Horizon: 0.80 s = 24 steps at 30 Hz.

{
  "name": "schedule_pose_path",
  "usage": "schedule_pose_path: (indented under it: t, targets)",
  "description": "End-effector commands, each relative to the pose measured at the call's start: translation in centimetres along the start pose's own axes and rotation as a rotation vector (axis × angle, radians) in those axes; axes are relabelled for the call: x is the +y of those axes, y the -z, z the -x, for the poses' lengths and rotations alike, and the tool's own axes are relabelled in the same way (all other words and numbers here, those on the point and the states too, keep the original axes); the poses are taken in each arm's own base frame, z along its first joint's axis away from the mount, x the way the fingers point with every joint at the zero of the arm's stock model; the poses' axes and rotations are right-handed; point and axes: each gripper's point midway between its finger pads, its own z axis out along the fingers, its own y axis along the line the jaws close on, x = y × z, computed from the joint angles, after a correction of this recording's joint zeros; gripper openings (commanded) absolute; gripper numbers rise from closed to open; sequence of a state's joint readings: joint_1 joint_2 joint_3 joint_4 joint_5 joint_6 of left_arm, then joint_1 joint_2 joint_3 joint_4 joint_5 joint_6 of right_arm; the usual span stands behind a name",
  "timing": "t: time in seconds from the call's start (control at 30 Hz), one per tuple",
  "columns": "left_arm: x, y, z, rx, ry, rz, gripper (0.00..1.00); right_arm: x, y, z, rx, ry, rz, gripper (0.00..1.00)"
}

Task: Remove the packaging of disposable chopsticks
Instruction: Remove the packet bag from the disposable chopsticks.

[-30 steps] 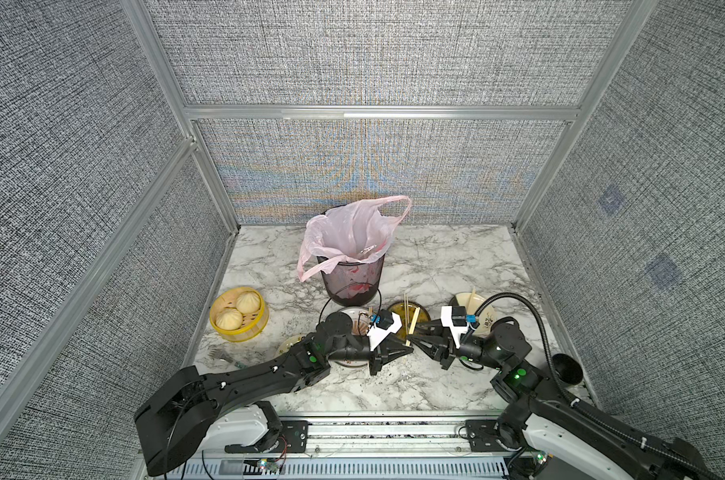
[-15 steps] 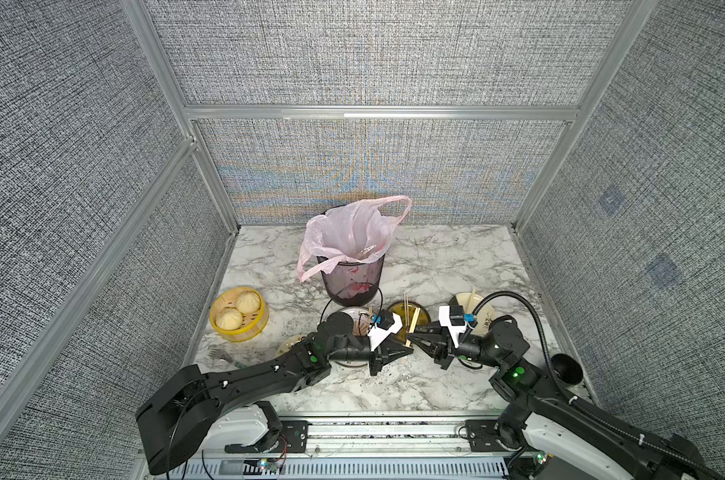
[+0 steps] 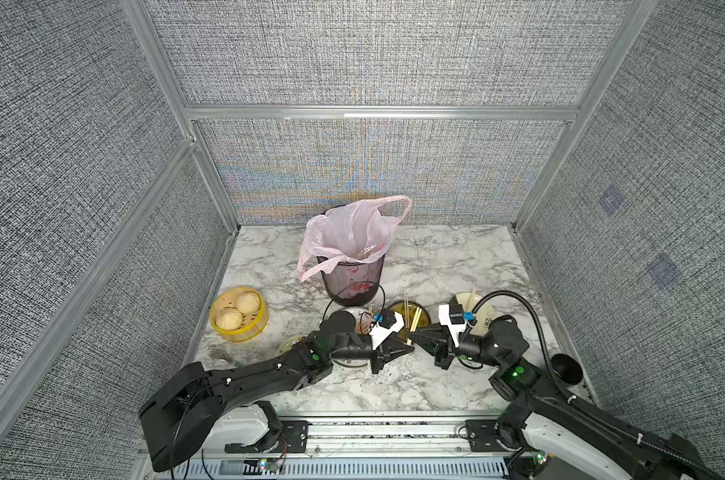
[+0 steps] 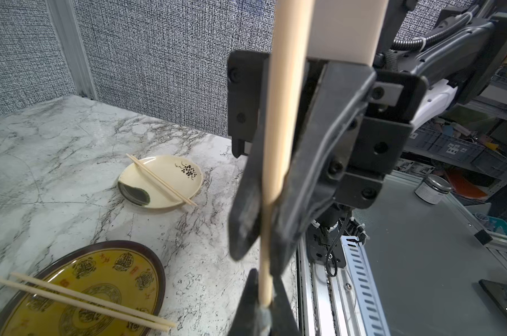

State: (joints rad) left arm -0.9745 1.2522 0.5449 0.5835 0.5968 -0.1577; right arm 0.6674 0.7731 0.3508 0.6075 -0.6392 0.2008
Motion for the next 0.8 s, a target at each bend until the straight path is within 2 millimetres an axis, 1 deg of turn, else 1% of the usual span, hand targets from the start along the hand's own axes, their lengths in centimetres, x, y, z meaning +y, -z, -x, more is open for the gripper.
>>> schedule_pose_path:
  t: [0.0,0.07,0.2,0.27,0.47,0.5,0.57,0.77]
  targets:
    - [-0.3,-0.4,-1.1,0.037,0.023,-0.028,0.00,-0.1,0.2,4.0,-0.119,0.072,-0.023,0.00]
    - [-0.2,-0.5,-1.5,0.045,0.026,-0.028,0.04,0.0,0.1,5.0,-0.140,0.079,-0.015,0.00]
    - [0.2,-0.7,-2.6,0.076,0.042,-0.015,0.04,0.0,0.1,6.6,-0.165,0.094,-0.013,0.00]
    - [0.3,-0.8,-3.1,0.093,0.050,-0.019,0.05,-0.1,0.1,7.0,-0.168,0.096,-0.017,0.00]
    - [0.3,-1.0,-4.0,0.114,0.058,-0.034,0.05,-0.3,-0.3,7.4,-0.162,0.093,-0.008,0.00]
    - [0.3,-1.0,-4.0,0.116,0.056,-0.035,0.05,-0.4,-0.3,7.4,-0.160,0.091,-0.013,0.00]
    - [0.2,-1.1,-3.9,0.119,0.057,-0.037,0.09,-0.6,-0.3,7.6,-0.164,0.092,-0.014,0.00]
    - [0.3,-1.0,-3.9,0.122,0.057,-0.034,0.09,-0.6,-0.1,8.4,-0.174,0.095,-0.017,0.00]
